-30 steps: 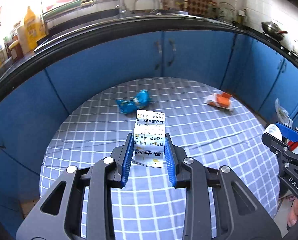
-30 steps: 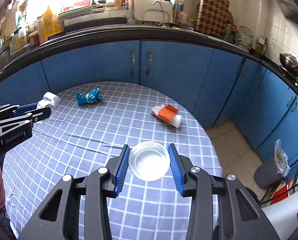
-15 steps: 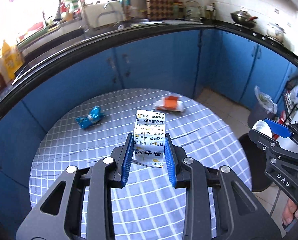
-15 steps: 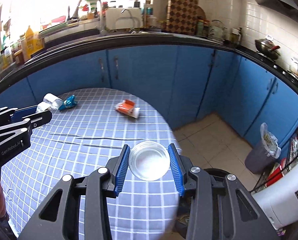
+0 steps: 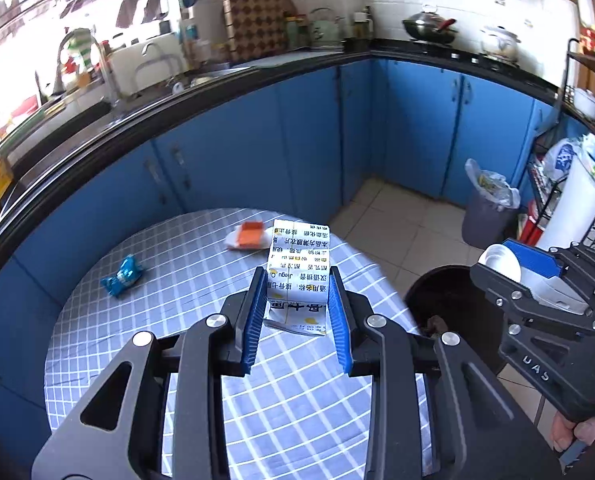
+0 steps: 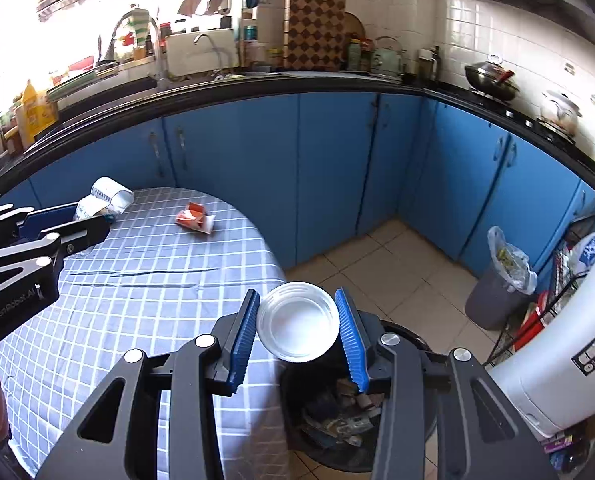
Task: Collect trash
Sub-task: 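Carry the white medicine box and white cap over the black bin with both tools, then open the right tool over the bin to drop the white cap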
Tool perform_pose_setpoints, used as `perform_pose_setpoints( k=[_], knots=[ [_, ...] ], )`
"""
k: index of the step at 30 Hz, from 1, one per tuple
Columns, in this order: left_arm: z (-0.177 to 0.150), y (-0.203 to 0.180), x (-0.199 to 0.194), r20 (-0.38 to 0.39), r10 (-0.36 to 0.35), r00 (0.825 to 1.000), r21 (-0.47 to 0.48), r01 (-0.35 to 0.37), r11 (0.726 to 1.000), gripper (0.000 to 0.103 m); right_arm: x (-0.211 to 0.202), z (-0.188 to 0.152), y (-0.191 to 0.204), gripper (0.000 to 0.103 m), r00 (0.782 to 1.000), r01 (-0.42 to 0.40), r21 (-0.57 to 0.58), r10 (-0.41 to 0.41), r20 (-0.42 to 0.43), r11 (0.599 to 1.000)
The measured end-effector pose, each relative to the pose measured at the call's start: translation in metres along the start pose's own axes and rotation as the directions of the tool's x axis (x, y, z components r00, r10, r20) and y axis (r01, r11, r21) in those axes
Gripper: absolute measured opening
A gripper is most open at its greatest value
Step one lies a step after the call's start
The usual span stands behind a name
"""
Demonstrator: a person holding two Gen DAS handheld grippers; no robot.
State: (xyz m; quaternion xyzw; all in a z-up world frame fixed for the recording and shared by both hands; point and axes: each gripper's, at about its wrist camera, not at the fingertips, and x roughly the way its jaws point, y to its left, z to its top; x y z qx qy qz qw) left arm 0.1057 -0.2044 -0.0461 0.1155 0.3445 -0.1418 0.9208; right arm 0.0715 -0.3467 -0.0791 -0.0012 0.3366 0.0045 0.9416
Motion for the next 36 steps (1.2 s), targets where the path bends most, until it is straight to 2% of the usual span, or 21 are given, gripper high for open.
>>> perform_pose_setpoints(
  k=[14,25,26,29,32,36],
  knots=[
    [0.019,-0.072,0.020,-0.003,-0.069,0.998,0.089,0.069,0.994,0.031,0.008,-0.013,-0.064,0.039,0.999,0.048,0.097,-0.046,-0.026,0.994],
    [0.030,-0.095,0.045,-0.027,-0.089,0.996,0.111,0.091,0.990,0.031,0.024,-0.013,-0.094,0.039,0.998,0.049,0.145,-0.043,-0.041,0.988],
    [0.031,-0.096,0.048,-0.033,-0.092,0.995,0.111,0.095,0.989,0.031,0.027,-0.013,-0.096,0.041,0.998,0.042,0.145,-0.035,-0.051,0.989],
    [0.032,-0.101,0.055,-0.045,-0.099,0.994,0.112,0.104,0.988,0.031,0.030,-0.015,-0.099,0.080,0.996,0.085,0.154,-0.079,-0.046,0.984],
    [0.032,-0.107,0.059,-0.050,-0.103,0.993,0.116,0.108,0.987,0.031,0.027,-0.017,-0.107,0.082,0.995,0.097,0.164,-0.096,-0.015,0.982],
    [0.033,-0.116,0.066,-0.072,-0.126,0.989,0.124,0.134,0.983,0.031,0.029,-0.022,-0.120,0.082,0.981,0.194,0.171,-0.191,-0.035,0.966]
  ],
)
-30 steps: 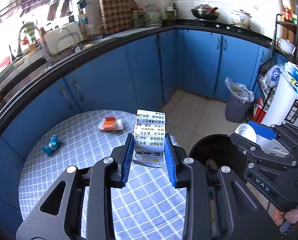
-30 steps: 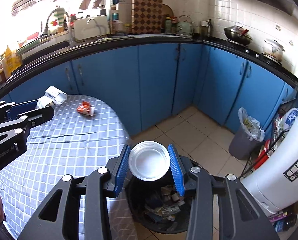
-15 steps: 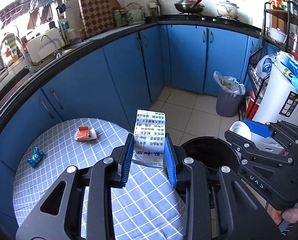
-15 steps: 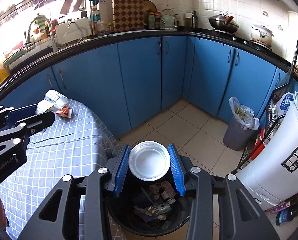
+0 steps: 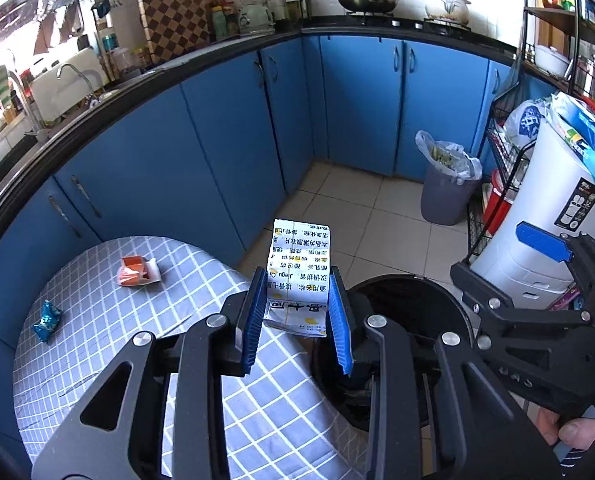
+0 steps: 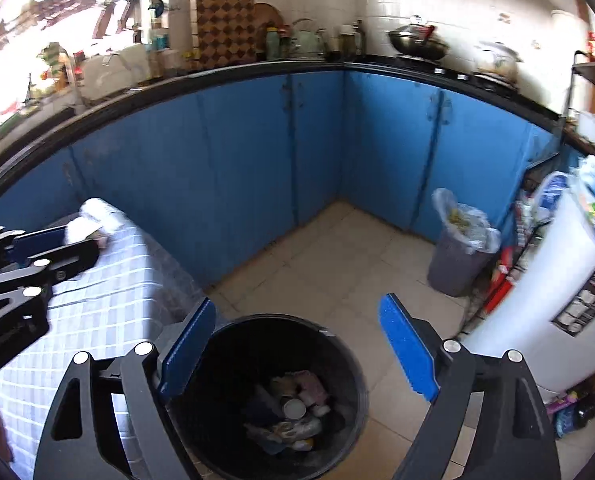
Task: Collect trash
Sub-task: 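Open the right tool over the bin to drop the white cap, then open the left tool over the bin to drop the white medicine box, then move both tools back over the table toward the blue wrapper and snack bag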
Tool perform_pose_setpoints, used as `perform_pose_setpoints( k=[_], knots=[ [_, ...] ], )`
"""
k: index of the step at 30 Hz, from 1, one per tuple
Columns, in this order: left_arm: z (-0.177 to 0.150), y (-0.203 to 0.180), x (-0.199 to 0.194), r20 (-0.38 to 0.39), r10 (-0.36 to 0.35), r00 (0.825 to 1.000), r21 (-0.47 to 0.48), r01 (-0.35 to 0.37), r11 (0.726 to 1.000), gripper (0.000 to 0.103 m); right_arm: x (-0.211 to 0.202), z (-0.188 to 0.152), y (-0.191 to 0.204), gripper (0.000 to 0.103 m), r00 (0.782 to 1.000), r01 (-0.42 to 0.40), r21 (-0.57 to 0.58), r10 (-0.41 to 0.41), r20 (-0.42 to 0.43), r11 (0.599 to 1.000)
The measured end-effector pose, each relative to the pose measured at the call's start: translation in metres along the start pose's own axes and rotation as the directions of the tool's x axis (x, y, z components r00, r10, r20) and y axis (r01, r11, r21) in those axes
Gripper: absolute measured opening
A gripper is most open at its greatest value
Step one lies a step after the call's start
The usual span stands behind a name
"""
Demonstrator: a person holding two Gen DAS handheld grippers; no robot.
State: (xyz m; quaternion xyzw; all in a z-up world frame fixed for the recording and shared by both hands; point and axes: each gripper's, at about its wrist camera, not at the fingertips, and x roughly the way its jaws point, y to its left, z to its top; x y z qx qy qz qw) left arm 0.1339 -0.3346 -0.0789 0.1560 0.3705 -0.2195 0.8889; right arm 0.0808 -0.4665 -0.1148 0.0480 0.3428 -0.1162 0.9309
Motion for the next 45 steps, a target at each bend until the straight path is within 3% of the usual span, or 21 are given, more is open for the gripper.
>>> perform_pose_setpoints(
  k=[10,19,20,21,22,23,25,29,33,45],
  knots=[
    [0.014,-0.034,0.018,-0.008,-0.071,0.997,0.036,0.072,0.997,0.032,0.001,-0.008,-0.043,0.082,0.997,0.070,0.091,-0.068,-0.021,0.993],
    [0.020,-0.056,0.038,-0.092,-0.108,0.990,0.054,0.113,0.992,0.034,0.002,-0.015,-0.063,0.082,0.996,0.080,0.138,-0.075,-0.046,0.987],
    [0.020,-0.055,0.042,-0.114,-0.108,0.988,0.047,0.114,0.992,0.050,0.001,-0.015,-0.063,0.082,0.996,0.079,0.138,-0.074,-0.046,0.987],
    [0.020,-0.054,0.044,-0.123,-0.115,0.986,0.038,0.121,0.992,0.087,0.001,-0.016,-0.062,0.081,0.996,0.076,0.138,-0.070,-0.047,0.988],
    [0.019,-0.051,0.043,-0.111,-0.128,0.986,0.019,0.131,0.991,0.098,0.001,-0.016,-0.062,0.082,0.996,0.087,0.140,-0.081,-0.049,0.986],
    [0.019,-0.047,0.040,-0.083,-0.128,0.988,-0.002,0.128,0.992,0.100,0.001,-0.017,-0.061,0.082,0.996,0.080,0.140,-0.074,-0.049,0.987],
    [0.017,-0.039,0.038,-0.074,-0.127,0.989,-0.013,0.126,0.992,0.100,0.000,-0.018,-0.058,0.082,0.998,0.045,0.143,-0.038,-0.051,0.989],
    [0.009,-0.017,0.038,-0.075,-0.097,0.992,-0.053,0.093,0.994,0.100,0.003,-0.019,-0.048,0.082,0.997,0.063,0.117,-0.056,-0.062,0.991],
    [0.000,0.016,0.035,-0.073,-0.074,0.995,-0.117,0.065,0.991,0.100,0.003,-0.018,-0.032,0.082,0.998,0.029,0.111,-0.022,-0.064,0.993],
    [-0.039,0.157,0.008,-0.057,0.090,0.994,-0.321,-0.104,0.941,0.100,0.016,0.001,0.084,0.082,0.994,-0.088,-0.071,0.084,-0.066,0.994]
  ],
)
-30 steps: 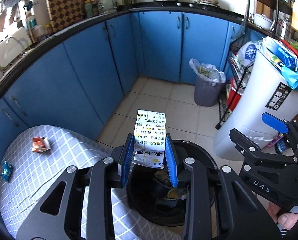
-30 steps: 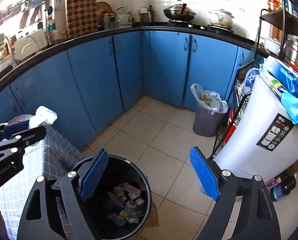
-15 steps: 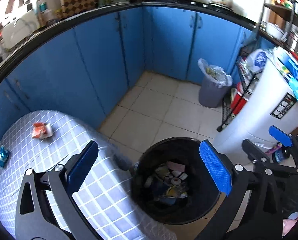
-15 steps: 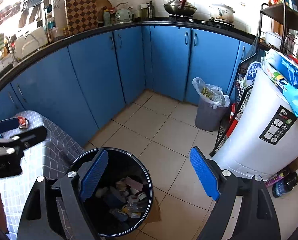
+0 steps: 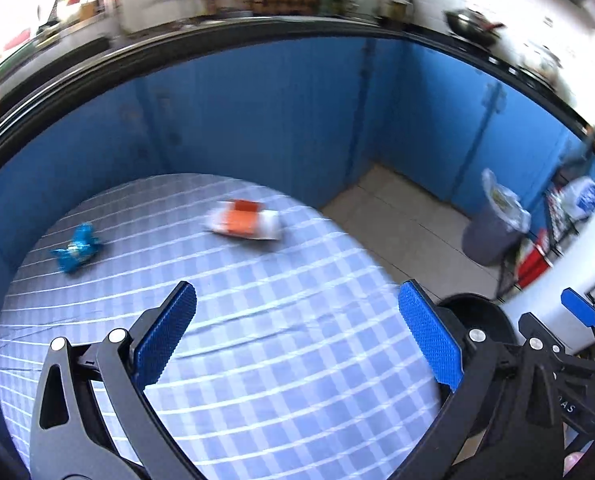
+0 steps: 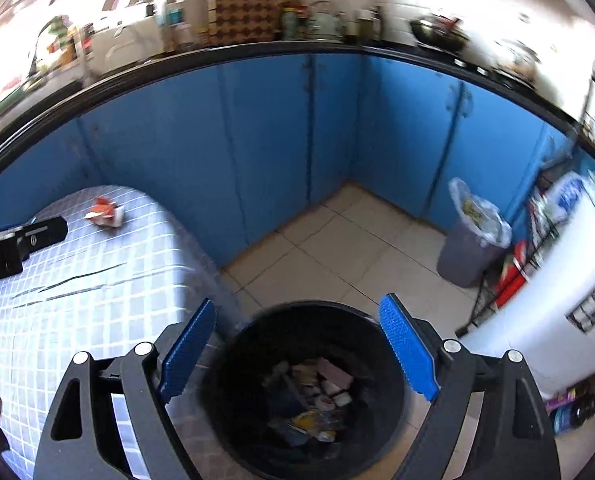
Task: Collect trash
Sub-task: 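Move both tools back over the table toward the blue wrapper and snack bag, then grasp the crumpled blue wrapper with the left tool while the right tool grasps the orange-and-white snack bag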
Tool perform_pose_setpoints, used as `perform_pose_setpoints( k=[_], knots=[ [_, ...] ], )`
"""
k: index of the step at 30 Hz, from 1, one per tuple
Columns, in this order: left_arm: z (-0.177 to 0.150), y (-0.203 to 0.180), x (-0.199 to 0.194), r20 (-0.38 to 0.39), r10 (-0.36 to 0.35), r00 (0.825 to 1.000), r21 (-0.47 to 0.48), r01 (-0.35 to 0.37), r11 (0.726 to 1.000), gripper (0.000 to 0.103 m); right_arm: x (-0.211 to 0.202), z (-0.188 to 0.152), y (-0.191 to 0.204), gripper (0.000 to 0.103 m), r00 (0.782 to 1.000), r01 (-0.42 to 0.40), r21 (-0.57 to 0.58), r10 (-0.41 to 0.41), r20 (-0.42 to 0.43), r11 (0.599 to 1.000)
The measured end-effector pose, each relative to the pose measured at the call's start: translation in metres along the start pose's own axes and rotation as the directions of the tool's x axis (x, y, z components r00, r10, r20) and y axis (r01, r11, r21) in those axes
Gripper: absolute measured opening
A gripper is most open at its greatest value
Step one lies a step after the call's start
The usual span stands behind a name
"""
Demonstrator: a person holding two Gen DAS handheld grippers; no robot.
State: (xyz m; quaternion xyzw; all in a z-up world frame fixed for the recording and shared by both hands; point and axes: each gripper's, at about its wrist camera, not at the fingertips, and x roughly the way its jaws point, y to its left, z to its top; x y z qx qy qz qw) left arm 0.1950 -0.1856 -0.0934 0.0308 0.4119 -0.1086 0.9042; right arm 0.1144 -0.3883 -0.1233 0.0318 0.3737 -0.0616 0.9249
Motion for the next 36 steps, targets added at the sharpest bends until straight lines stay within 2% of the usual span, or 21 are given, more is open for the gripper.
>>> perform_pose_setpoints(
  k=[6,9,12,18,22,29,36],
  knots=[
    [0.002,0.072,-0.001,0.025,0.108,0.994,-0.048,-0.107,0.993,0.100,0.023,0.021,0.065,0.082,0.994,-0.106,-0.035,0.107,0.010,0.994],
    [0.002,0.110,0.003,0.029,0.142,0.990,-0.073,-0.139,0.988,0.100,0.047,0.031,0.105,0.082,0.988,-0.156,-0.050,0.155,-0.019,0.986],
    [0.001,0.148,0.012,0.030,0.182,0.983,-0.086,-0.178,0.980,0.100,0.067,0.038,0.136,0.082,0.986,-0.162,-0.066,0.159,-0.052,0.985],
    [0.000,0.202,0.045,-0.009,0.180,0.984,-0.112,-0.180,0.977,0.100,0.109,0.051,0.200,0.082,0.986,-0.140,-0.122,0.127,-0.107,0.983],
    [0.000,0.224,0.072,-0.055,0.178,0.983,-0.106,-0.183,0.977,0.100,0.132,0.056,0.217,0.082,0.985,-0.127,-0.099,0.113,-0.133,0.987],
    [0.006,0.247,0.104,-0.094,0.171,0.981,-0.114,-0.181,0.977,0.100,0.162,0.070,0.229,0.082,0.975,-0.147,-0.033,0.139,-0.175,0.989],
    [0.009,0.264,0.126,-0.125,0.190,0.974,-0.134,-0.206,0.969,0.097,0.178,0.080,0.242,0.082,0.974,-0.133,-0.055,0.120,-0.193,0.990]
  ],
)
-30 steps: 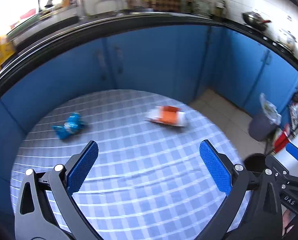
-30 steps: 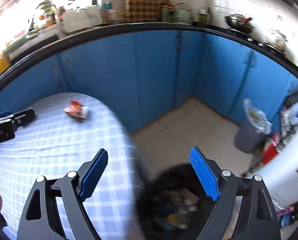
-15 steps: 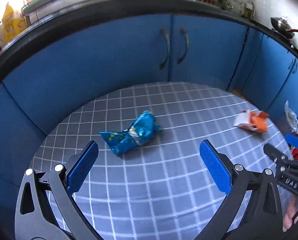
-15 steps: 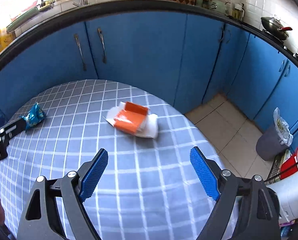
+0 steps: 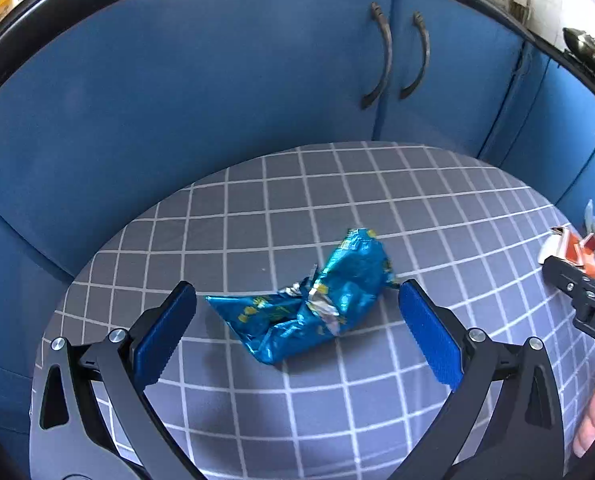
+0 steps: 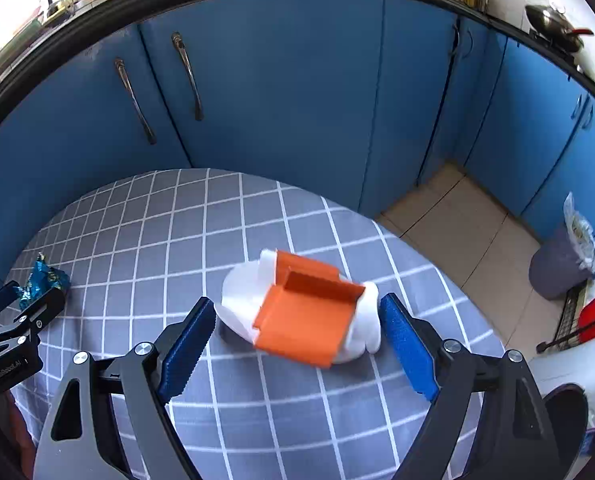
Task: Collect trash
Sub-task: 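Grasp the crumpled blue wrapper with the left tool while the right tool grasps the orange-and-white snack bag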
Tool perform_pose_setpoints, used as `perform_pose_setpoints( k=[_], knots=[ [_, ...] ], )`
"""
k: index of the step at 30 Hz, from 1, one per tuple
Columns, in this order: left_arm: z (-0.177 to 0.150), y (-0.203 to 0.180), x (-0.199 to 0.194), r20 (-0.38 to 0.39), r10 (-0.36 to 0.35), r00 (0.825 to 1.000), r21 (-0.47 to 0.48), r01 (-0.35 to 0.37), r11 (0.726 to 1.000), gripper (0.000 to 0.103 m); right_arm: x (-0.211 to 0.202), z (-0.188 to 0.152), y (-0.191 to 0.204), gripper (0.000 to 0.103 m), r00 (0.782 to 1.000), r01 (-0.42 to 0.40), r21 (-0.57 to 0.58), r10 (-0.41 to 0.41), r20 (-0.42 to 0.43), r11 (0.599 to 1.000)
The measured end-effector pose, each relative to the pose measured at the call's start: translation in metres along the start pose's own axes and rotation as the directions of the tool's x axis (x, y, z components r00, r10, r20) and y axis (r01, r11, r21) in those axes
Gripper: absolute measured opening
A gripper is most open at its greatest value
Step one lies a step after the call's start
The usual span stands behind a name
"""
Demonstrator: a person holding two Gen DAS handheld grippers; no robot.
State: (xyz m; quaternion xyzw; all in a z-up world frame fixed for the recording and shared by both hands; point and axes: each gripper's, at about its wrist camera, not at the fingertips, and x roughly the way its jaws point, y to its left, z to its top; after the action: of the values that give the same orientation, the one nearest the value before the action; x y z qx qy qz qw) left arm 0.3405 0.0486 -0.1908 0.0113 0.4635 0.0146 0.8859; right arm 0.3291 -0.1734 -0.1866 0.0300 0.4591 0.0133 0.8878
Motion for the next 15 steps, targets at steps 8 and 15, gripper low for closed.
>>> perform_pose_setpoints(
  k=[8,15],
  knots=[
    [-0.004,0.005,0.004,-0.003,-0.017,1.000,-0.004,0.017,1.000,0.072,-0.006,-0.006,0.008,0.056,1.000,-0.001,-0.048,0.002,0.027,0.999],
    [-0.011,-0.006,-0.015,0.012,-0.022,1.000,0.012,0.022,1.000,0.043,-0.016,-0.018,0.009,0.018,0.999,-0.037,-0.082,0.039,0.021,0.996]
  ],
)
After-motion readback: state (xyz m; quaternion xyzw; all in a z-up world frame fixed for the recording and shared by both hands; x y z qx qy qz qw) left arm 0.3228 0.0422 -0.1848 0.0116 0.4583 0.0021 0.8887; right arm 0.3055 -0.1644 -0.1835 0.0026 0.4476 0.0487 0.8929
